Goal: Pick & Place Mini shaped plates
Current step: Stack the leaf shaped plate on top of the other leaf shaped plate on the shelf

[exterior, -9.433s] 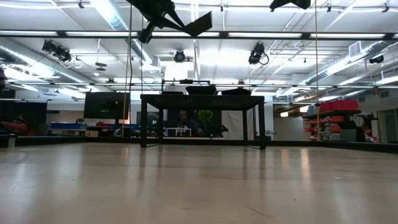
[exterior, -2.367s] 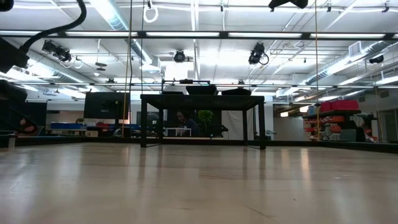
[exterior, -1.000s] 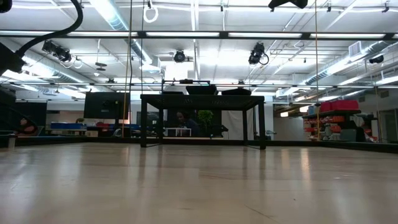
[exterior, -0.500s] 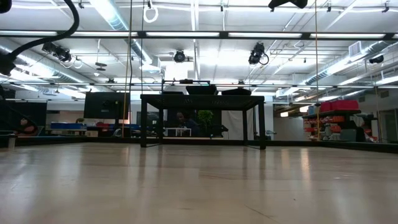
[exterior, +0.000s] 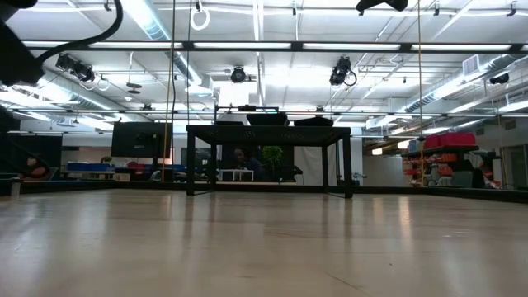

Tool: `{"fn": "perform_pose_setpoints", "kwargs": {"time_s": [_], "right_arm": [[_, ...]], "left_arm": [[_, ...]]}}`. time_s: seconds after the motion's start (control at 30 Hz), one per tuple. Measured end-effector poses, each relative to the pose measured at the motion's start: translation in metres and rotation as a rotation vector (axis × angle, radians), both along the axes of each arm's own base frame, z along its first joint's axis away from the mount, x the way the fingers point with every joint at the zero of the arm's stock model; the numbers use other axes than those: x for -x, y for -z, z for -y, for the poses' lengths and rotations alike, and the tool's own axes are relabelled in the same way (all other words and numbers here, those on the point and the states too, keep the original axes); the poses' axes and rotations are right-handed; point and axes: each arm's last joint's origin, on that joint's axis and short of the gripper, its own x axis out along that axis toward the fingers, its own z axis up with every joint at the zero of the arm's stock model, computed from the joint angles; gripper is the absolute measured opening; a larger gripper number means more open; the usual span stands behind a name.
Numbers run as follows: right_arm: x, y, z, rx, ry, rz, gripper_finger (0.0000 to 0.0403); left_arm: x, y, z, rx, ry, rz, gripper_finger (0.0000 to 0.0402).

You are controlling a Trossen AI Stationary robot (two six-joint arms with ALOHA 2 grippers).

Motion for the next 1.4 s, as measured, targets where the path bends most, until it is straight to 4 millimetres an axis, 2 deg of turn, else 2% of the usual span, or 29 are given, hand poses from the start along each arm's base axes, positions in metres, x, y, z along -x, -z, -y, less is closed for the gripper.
{"fn": "perform_pose_setpoints", "kwargs": {"time_s": [0.13, 0.27, 0.4, 0.63, 0.77, 0.97, 1.4], "right_arm": [[0.0, 0.0, 0.0, 0.0, 0.0, 0.0, 0.0149], [0.0, 0.0, 0.0, 0.0, 0.0, 0.0, 0.0149], [0.0, 0.0, 0.0, 0.0, -0.001, 0.0, 0.0149], [0.0, 0.0, 0.0, 0.0, -0.001, 0.0, 0.0149], [0.0, 0.0, 0.0, 0.0, -0.001, 0.0, 0.0149], [0.0, 0.0, 0.0, 0.0, -0.001, 0.0, 0.0149], [0.0, 0.0, 0.0, -0.008, 0.007, 0.002, 0.0149]], "left_arm": [[-0.001, -0.003, -0.004, -0.011, -0.025, 0.024, 0.0002], [-0.002, -0.002, -0.004, -0.035, -0.034, 0.039, 0.0026], [-0.002, -0.002, -0.005, -0.054, -0.025, 0.058, 0.0076], [0.002, -0.002, 0.002, -0.048, 0.016, 0.072, 0.0191], [0.006, -0.002, 0.008, -0.056, 0.025, 0.074, 0.0229], [0.01, -0.001, 0.012, -0.086, 0.036, 0.093, 0.0235], [0.006, 0.018, 0.022, -0.129, 0.049, 0.049, 0.0233]]}}
